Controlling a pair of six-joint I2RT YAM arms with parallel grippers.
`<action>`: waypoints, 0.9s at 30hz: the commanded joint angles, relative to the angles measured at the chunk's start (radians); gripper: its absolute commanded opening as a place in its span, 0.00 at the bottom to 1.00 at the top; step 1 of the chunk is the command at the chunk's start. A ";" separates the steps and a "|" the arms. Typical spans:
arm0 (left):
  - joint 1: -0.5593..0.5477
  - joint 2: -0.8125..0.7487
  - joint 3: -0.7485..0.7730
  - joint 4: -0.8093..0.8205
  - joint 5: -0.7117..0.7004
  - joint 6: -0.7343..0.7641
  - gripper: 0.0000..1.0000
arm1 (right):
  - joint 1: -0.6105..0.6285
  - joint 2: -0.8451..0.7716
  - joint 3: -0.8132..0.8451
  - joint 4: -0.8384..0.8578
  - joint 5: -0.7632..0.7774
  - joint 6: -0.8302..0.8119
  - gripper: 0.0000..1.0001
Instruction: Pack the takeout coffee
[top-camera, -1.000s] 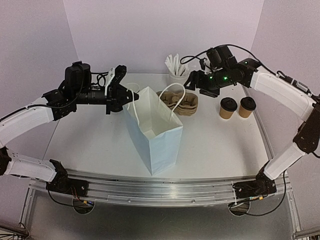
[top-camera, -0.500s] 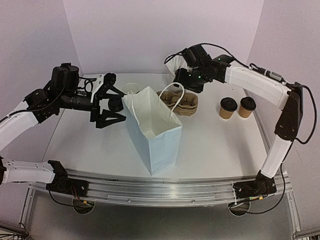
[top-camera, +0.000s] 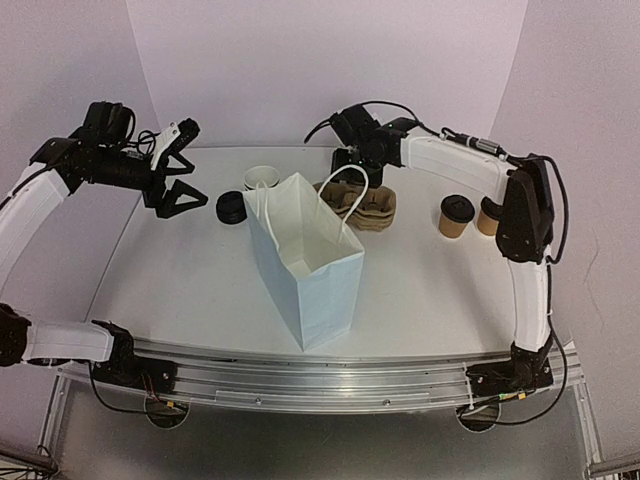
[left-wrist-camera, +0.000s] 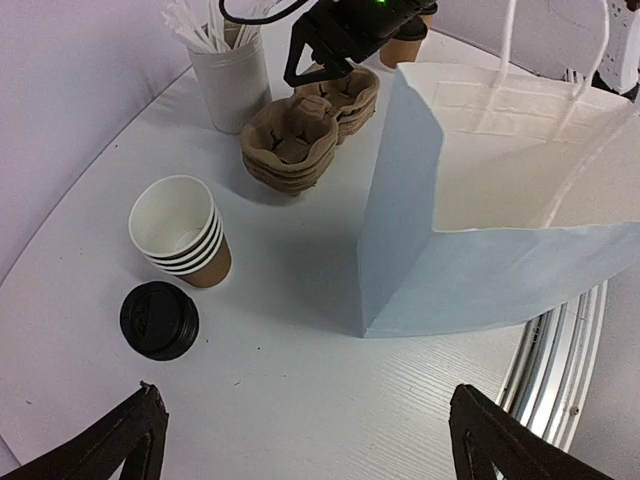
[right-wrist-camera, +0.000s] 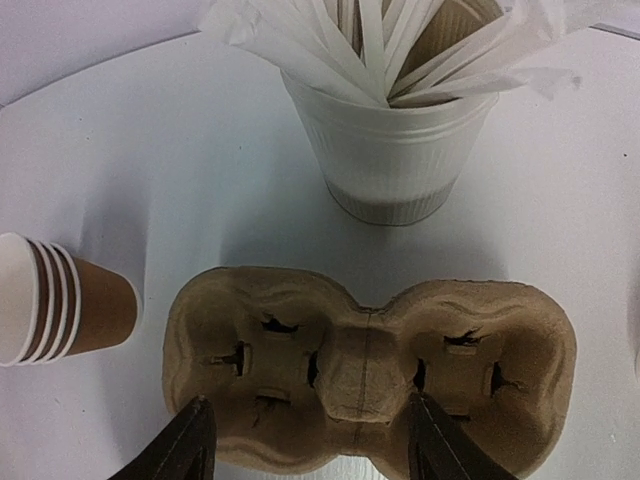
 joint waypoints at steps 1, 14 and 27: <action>0.013 0.078 0.062 0.011 0.059 -0.087 0.97 | -0.009 0.061 0.084 -0.059 0.039 -0.014 0.60; 0.012 0.152 0.041 0.052 0.111 -0.139 0.96 | -0.033 0.109 0.088 -0.109 0.018 0.031 0.56; 0.012 0.144 0.016 0.062 0.127 -0.145 0.95 | -0.050 0.164 0.109 -0.108 -0.056 0.066 0.36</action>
